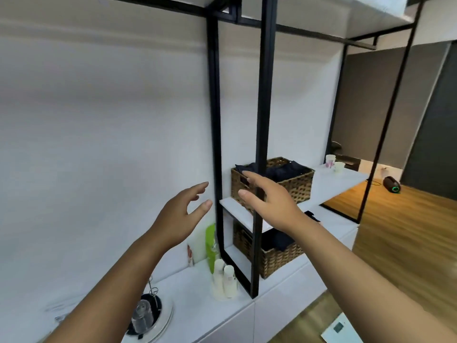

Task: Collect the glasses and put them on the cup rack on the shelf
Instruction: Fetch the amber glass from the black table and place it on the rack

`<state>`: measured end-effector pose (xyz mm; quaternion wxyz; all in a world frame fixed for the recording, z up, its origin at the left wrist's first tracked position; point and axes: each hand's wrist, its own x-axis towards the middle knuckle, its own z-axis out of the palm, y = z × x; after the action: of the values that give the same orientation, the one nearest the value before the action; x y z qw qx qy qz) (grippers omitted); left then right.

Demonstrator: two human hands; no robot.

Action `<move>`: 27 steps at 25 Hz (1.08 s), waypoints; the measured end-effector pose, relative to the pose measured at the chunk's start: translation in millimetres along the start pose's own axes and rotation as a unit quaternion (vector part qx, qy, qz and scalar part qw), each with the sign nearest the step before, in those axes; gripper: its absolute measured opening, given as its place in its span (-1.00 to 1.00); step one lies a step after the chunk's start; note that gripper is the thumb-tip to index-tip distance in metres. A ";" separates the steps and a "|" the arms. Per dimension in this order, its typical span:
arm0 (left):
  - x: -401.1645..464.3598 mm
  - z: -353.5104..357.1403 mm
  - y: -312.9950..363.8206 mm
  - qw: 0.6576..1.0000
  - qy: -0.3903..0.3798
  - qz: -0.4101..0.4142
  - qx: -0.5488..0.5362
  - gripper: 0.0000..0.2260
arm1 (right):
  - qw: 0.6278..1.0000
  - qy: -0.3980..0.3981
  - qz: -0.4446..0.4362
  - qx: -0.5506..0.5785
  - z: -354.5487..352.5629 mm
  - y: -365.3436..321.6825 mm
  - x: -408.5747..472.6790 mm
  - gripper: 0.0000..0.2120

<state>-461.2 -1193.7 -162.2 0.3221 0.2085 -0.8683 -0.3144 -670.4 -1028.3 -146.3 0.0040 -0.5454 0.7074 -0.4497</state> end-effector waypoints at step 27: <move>162.1 455.5 304.4 0.926 -0.258 0.230 -0.149 -0.46 | 0.932 0.229 0.224 -0.167 -404.0 236.4 -207.9 -0.30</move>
<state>-938.6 -879.9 -156.6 0.1778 -0.1357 -0.8889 -0.3998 -968.2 -611.7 -157.9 -0.1490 -0.2479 0.8577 -0.4250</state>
